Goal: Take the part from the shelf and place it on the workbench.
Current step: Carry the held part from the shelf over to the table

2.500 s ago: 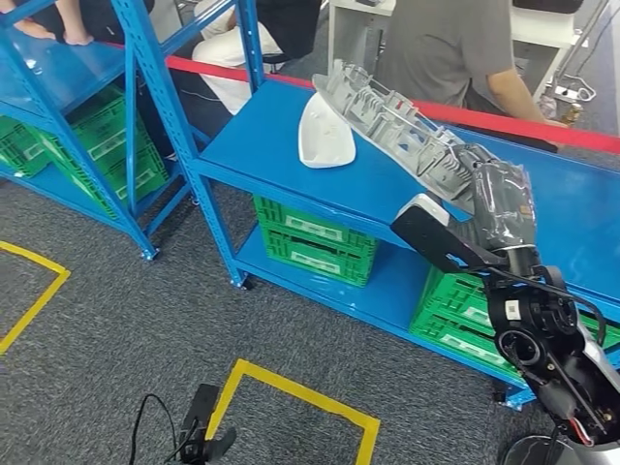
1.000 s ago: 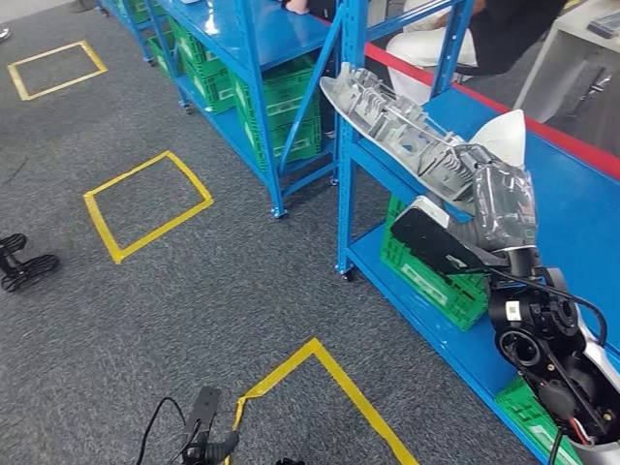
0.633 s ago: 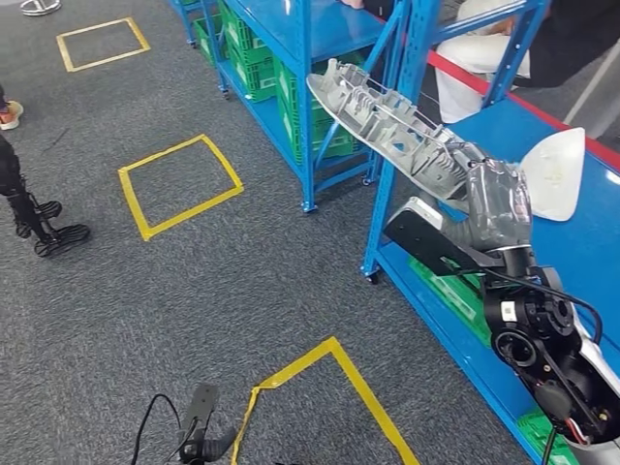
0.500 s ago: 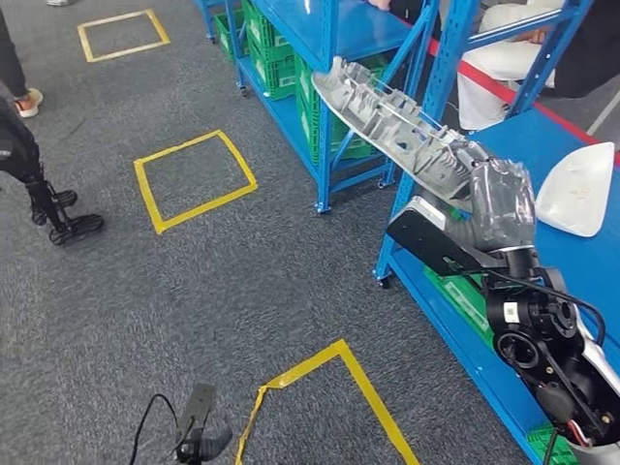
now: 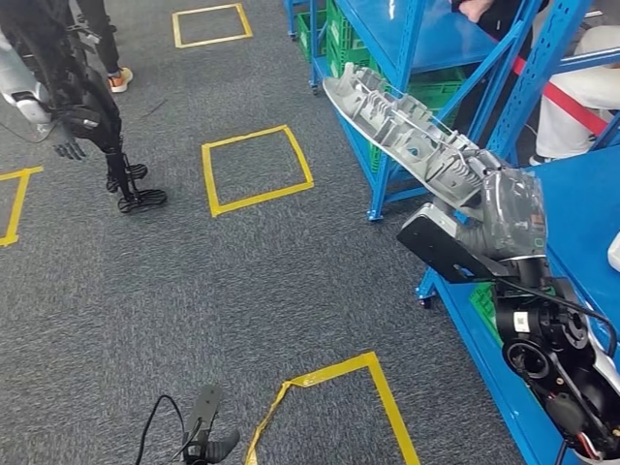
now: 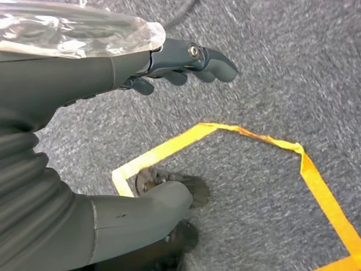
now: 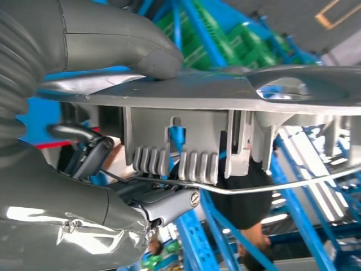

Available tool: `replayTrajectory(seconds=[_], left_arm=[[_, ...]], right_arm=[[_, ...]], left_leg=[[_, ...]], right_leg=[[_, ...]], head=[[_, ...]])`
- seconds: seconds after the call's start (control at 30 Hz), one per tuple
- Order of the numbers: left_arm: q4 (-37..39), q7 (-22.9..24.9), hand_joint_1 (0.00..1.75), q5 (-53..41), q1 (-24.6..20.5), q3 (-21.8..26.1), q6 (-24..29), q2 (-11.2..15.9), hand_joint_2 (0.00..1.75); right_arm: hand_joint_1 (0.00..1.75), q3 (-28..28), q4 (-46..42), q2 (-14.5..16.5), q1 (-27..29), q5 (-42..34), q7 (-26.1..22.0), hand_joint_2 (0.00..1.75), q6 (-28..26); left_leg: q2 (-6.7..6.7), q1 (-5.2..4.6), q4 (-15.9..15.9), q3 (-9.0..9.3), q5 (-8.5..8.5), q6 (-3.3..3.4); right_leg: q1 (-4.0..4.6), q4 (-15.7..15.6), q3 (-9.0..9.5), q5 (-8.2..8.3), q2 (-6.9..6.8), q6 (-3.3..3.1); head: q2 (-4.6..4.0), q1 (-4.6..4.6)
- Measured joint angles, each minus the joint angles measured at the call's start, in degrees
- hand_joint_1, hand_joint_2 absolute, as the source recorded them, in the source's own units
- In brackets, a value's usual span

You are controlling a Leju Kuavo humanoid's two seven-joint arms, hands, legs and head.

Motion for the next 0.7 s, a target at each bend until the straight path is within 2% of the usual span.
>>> replayTrajectory(seconds=[0.03,0.07,0.1,0.13,0.17,0.2,0.23,0.3,0.33,0.37,0.43,0.47,0.5,0.53,0.6,0.63,0.67,0.7], left_arm=[[0.0,0.0,0.0,0.0,0.0,0.0,0.0,0.0,1.75],[0.0,0.0,0.0,0.0,-0.1,0.0,0.0,0.0,1.75],[0.0,0.0,0.0,0.0,-0.2,0.0,0.0,0.0,1.75],[0.0,0.0,0.0,0.0,-0.1,0.0,0.0,-0.1,1.75],[0.0,0.0,0.0,0.0,-0.1,0.0,-0.1,-0.1,1.75],[0.0,0.0,0.0,0.0,0.0,0.0,-0.2,-0.1,1.75],[0.0,0.0,0.0,0.0,0.0,0.0,-0.4,-0.1,1.75],[0.0,0.0,0.0,0.0,-0.1,0.0,-1.1,-0.1,1.75],[0.0,0.0,0.0,0.0,-0.1,0.0,-1.4,-0.1,1.75],[0.0,0.0,0.0,0.0,-0.2,0.0,-1.7,-0.1,1.75],[0.0,0.0,0.0,0.0,-0.1,0.0,-1.9,0.0,1.75],[0.0,0.0,0.0,0.0,0.0,0.0,-1.9,0.0,1.75],[0.0,0.0,0.0,0.0,0.0,0.0,-1.9,0.0,1.75],[0.0,0.0,0.0,0.1,0.0,0.0,-1.9,0.1,1.75],[0.0,0.0,0.0,0.1,0.0,0.0,-1.9,0.1,1.75],[0.0,0.0,0.0,0.1,-0.1,0.0,-1.9,0.1,1.75],[0.0,0.0,0.0,0.1,0.0,0.0,-1.9,0.1,1.75],[0.0,0.0,0.0,0.3,0.0,0.0,-1.9,0.1,1.75]], right_arm=[[1.75,-0.1,-0.1,0.0,0.0,0.0,0.0,1.75,0.0],[1.75,-0.1,-0.2,0.0,0.0,0.1,0.1,1.75,0.0],[1.75,-0.2,-0.2,-0.1,0.1,0.1,0.1,1.75,0.0],[1.75,-0.2,-0.2,-0.1,0.2,0.1,0.1,1.75,0.0],[1.75,-0.2,-0.3,-0.1,0.3,0.1,0.1,1.75,-0.1],[1.75,-0.2,-0.3,-0.1,0.4,0.1,0.1,1.75,-0.1],[1.75,-0.2,-0.4,-0.1,0.5,0.1,0.2,1.75,-0.1],[1.75,-0.2,-0.6,-0.1,0.6,0.2,0.4,1.75,-0.1],[1.75,-0.3,-0.7,-0.1,0.6,0.3,0.4,1.75,-0.1],[1.75,-0.4,-0.9,-0.1,0.6,0.3,0.5,1.75,-0.1],[1.75,-0.4,-1.0,-0.2,0.7,0.4,0.6,1.75,-0.1],[1.75,-0.4,-1.1,-0.2,0.8,0.4,0.6,1.75,-0.1],[1.75,-0.4,-1.1,-0.2,0.8,0.5,0.6,1.75,-0.1],[1.75,-0.4,-1.2,-0.2,0.9,0.5,0.6,1.75,-0.1],[1.75,-0.4,-1.2,-0.2,1.1,0.6,0.6,1.75,-0.1],[1.75,-0.4,-1.2,-0.3,1.3,0.6,0.6,1.75,-0.1],[1.75,-0.4,-1.2,-0.3,1.5,0.6,0.6,1.75,-0.1],[1.75,-0.4,-1.2,-0.3,1.6,0.6,0.6,1.75,-0.1]], left_leg=[[2.39,0.03,3.1,-1.52,-1.57,-0.24],[4.15,0.13,7.1,-3.61,-3.35,-0.57],[4.92,0.36,11.0,-5.74,-4.84,-0.85],[5.23,0.59,13.8,-7.24,-5.51,-1.1],[5.36,0.79,14.5,-7.69,-5.18,-1.31],[5.53,0.97,12.8,-6.89,-3.91,-1.45],[6.05,1.09,9.1,-4.94,-2.04,-1.54],[8.71,0.98,0.8,-0.48,0.94,-1.4],[9.63,0.81,-1.7,0.84,1.6,-1.12],[10.04,0.59,-2.7,1.32,1.66,-0.77],[8.67,0.26,-2.8,1.26,1.53,0.07],[8.0,0.24,-2.9,1.41,1.49,0.44],[7.35,0.28,-3.0,1.62,1.47,0.85],[6.69,0.36,-3.1,1.86,1.47,1.24],[5.35,0.28,-3.2,2.08,1.38,1.75],[4.56,0.14,-3.2,2.12,1.33,1.87],[3.72,0.02,-3.1,2.17,1.29,1.95],[2.82,-0.08,-3.1,2.24,1.24,2.0]], right_leg=[[0.01,-0.2,0.23,0.04,-0.86,-0.19],[0.05,-0.3,0.33,0.01,-1.69,-0.33],[0.07,-0.3,0.36,-0.05,-2.57,-0.43],[0.05,-0.3,0.4,-0.13,-3.4,-0.41],[0.01,-0.3,0.47,-0.23,-4.2,-0.34],[-0.05,-0.3,0.58,-0.38,-4.95,-0.21],[-0.1,-0.3,0.77,-0.56,-5.65,0.01],[0.06,-0.2,1.18,-1.02,-6.89,0.65],[0.24,-0.2,1.36,-1.25,-7.39,1.0],[0.41,-0.2,1.54,-1.47,-7.86,1.35],[0.37,-0.4,2.02,-1.81,-8.89,2.0],[0.15,-0.2,2.17,-2.22,-8.79,2.35],[-0.05,0.7,1.94,-3.06,-7.88,2.56],[-0.2,2.9,1.06,-4.48,-6.44,2.66],[-0.14,11.1,-2.82,-8.31,-3.42,2.52],[-0.04,15.4,-5.09,-9.83,-2.78,2.44],[0.04,18.3,-6.79,-10.4,-2.51,2.32],[0.07,18.9,-7.46,-9.73,-2.38,2.14]], head=[[0.0,-0.2],[0.0,-0.42],[0.0,-0.49],[0.01,-0.54],[0.01,-0.64],[0.01,-0.75],[0.01,-0.87],[0.01,-1.23],[0.01,-1.21],[0.01,-1.1],[0.01,-0.69],[0.01,-0.58],[0.01,-0.51],[0.01,-0.36],[0.0,-0.03],[0.0,0.1],[0.0,0.15],[0.01,0.18]])
